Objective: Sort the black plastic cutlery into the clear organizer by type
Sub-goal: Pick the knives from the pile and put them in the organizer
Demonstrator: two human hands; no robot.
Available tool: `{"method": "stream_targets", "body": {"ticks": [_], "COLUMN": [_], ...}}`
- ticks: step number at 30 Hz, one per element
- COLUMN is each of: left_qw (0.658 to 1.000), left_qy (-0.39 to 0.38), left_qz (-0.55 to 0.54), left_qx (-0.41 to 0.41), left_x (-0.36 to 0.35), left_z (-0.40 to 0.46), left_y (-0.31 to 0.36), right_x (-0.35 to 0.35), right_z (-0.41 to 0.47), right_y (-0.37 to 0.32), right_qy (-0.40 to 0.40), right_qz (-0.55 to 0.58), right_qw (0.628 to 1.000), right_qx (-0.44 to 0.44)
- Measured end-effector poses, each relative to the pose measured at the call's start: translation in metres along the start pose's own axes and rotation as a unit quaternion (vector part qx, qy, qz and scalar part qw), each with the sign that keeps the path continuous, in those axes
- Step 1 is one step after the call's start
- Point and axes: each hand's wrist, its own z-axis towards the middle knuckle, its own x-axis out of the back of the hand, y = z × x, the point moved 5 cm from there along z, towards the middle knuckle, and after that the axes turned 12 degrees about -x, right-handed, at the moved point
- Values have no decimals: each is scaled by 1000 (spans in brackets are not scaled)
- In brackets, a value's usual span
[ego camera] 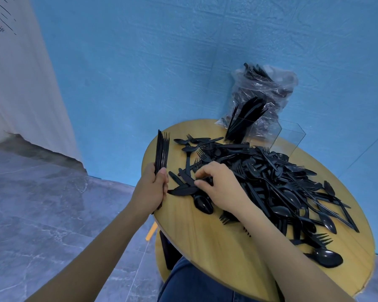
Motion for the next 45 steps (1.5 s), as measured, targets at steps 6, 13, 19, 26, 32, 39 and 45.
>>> {"method": "stream_targets", "body": {"ticks": [6, 13, 19, 26, 32, 39, 45], "left_qw": [999, 998, 998, 998, 997, 997, 997], "left_qy": [1, 1, 3, -2, -7, 6, 7], "left_qz": [44, 61, 62, 66, 73, 68, 69], "left_qx": [-32, -36, -31, -22, -16, -19, -15], "left_x": [-7, -9, -9, -10, -10, -9, -11], "left_z": [2, 2, 1, 1, 1, 0, 0], "left_y": [1, 0, 1, 2, 3, 5, 5], "right_x": [-5, -4, -7, -14, -12, -2, 18], "right_z": [-9, -2, 9, 20, 24, 29, 35], "right_y": [12, 6, -8, -10, -7, 0, 13], "right_qy": [-47, -59, -63, -88, -90, -62, -15], "right_qz": [-95, -106, -157, -183, -159, -78, 51], "right_qw": [994, 991, 981, 978, 983, 995, 997], "right_qx": [12, 50, 92, 49, 17, -28, -58]}}
